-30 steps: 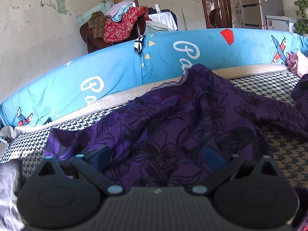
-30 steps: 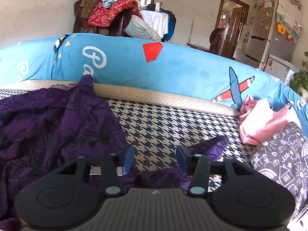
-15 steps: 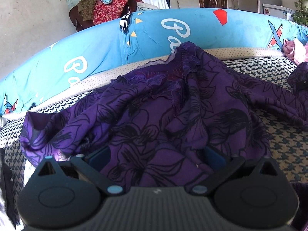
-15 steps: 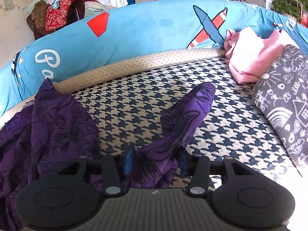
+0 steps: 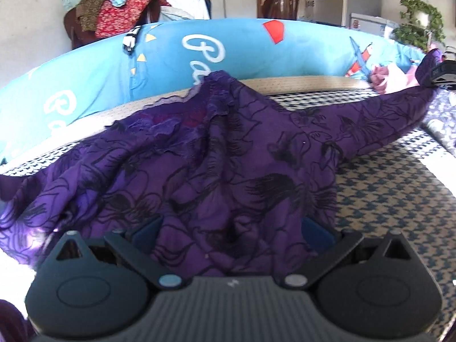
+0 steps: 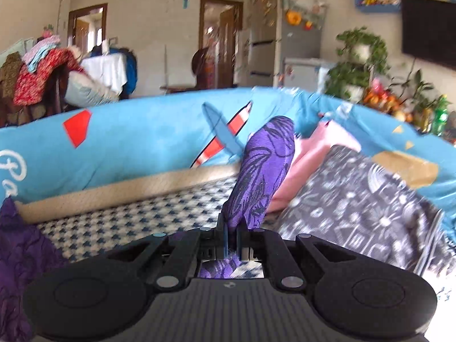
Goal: Fold clothes
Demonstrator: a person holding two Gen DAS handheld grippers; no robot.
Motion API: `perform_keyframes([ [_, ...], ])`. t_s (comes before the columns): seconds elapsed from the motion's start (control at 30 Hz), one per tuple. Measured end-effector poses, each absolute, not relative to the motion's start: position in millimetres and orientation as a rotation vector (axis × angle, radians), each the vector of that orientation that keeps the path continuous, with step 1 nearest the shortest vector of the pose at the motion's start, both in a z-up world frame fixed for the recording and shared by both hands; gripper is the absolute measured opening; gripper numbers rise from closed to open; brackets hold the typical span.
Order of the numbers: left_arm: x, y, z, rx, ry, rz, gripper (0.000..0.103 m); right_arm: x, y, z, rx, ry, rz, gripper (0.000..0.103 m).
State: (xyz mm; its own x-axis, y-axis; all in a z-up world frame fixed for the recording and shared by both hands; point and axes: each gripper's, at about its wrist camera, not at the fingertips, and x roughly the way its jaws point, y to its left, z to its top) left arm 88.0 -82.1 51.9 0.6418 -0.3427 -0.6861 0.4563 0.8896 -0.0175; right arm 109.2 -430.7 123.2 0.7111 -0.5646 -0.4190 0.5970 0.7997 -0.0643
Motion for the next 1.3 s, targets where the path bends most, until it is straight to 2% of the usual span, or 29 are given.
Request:
perform_keyframes([
  [0.2, 78, -100, 40, 0.167, 0.786, -0.555, 0.103, 112, -466, 120, 0.139, 0.487, -0.738, 0.008],
  [0.27, 77, -100, 40, 0.156, 0.785, -0.563, 0.103, 116, -469, 117, 0.152, 0.545, -0.72, 0.016],
  [0.37, 74, -94, 43, 0.091, 0.786, -0.635, 0.103, 112, -460, 123, 0.062, 0.515, -0.777, 0.045],
  [0.43, 69, -93, 46, 0.058, 0.795, -0.713, 0.103, 107, -454, 127, 0.013, 0.482, -0.821, 0.055],
  [0.47, 65, -95, 47, 0.057, 0.795, -0.745, 0.103, 105, -452, 129, 0.004, 0.472, -0.825, 0.057],
  [0.73, 42, -95, 63, 0.179, 0.687, -0.746, 0.103, 108, -422, 125, 0.088, 0.551, -0.481, 0.057],
  [1.3, 36, 21, 97, 0.067, 0.594, -0.348, 0.103, 68, -317, 92, 0.125, 0.742, -0.047, 0.057],
])
